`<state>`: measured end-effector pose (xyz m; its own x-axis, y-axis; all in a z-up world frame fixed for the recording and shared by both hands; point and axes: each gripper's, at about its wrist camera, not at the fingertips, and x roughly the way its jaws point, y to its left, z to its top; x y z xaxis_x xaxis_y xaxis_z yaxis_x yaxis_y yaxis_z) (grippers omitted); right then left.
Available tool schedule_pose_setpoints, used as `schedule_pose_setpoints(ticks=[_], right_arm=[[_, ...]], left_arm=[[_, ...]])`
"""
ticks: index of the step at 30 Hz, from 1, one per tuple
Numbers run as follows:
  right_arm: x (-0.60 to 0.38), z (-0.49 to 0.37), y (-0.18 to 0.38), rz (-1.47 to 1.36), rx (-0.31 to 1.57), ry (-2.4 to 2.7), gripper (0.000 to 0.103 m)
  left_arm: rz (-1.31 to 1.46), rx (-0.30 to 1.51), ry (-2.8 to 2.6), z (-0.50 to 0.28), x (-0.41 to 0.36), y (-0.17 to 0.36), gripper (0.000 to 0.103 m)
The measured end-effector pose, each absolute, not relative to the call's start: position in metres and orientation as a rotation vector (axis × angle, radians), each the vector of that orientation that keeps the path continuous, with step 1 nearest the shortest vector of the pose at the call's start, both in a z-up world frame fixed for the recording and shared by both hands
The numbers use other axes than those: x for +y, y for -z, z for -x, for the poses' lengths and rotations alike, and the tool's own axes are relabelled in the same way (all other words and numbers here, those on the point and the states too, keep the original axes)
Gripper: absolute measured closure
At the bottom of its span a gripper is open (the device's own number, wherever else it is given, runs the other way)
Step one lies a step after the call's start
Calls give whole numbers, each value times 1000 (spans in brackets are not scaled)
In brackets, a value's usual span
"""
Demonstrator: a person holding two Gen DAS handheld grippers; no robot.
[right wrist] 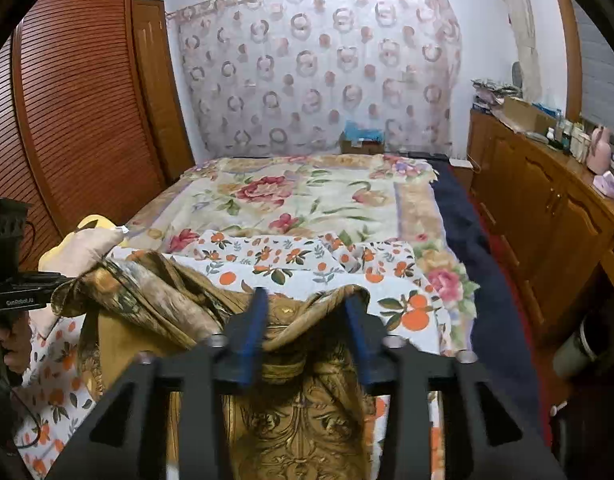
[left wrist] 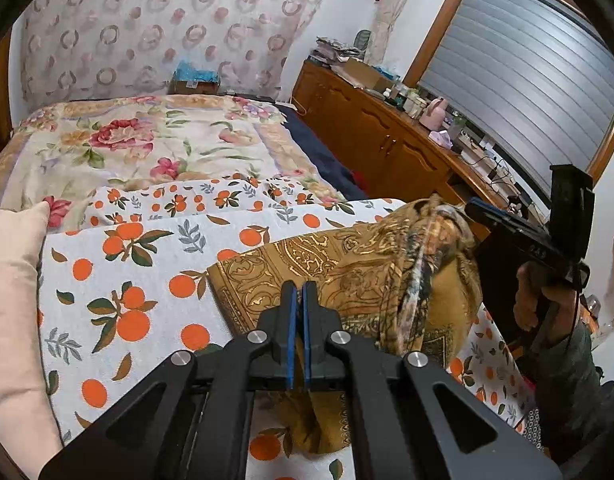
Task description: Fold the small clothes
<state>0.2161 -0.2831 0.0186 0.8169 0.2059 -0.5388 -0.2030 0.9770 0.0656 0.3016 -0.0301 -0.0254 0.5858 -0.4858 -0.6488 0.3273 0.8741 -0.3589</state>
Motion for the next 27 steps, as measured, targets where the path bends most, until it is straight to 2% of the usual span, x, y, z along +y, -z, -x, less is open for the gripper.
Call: schedule_pose_setpoints(ticks=[1, 2, 4, 5, 6, 7, 9, 21, 22, 23, 24, 27], right_arm=[[-283, -216, -19, -5, 575, -218, 43], [-287, -212, -20, 0, 566, -203, 42], [-288, -208, -18, 1, 570, -206, 42], [-288, -205, -16, 2, 574, -211, 42], [-288, -204, -13, 3, 580, -216, 42], [-287, -204, -10, 7, 591, -222, 42], [-286, -206, -3, 19, 621, -228, 42], [-281, -253, 3, -4, 736, -278, 43], [-282, -255, 2, -8, 735, -303, 63], [-283, -256, 3, -2, 733, -325, 77], [-284, -255, 0, 11, 715, -317, 97], [-301, -263, 1, 19, 706, -132, 101]], left_arm=[[200, 812, 476, -300, -31, 24, 97], [186, 800, 464, -298, -31, 21, 92], [178, 768, 443, -295, -27, 16, 61], [185, 752, 444, -293, -24, 13, 58], [192, 750, 450, -293, -22, 13, 48], [199, 752, 455, -293, -19, 12, 35], [200, 752, 457, -294, -17, 13, 26], [124, 829, 438, -338, -42, 41, 25], [123, 837, 433, -342, -43, 43, 25], [123, 842, 426, -347, -42, 45, 25], [126, 841, 423, -349, -41, 46, 25], [139, 839, 400, -351, -36, 50, 25]])
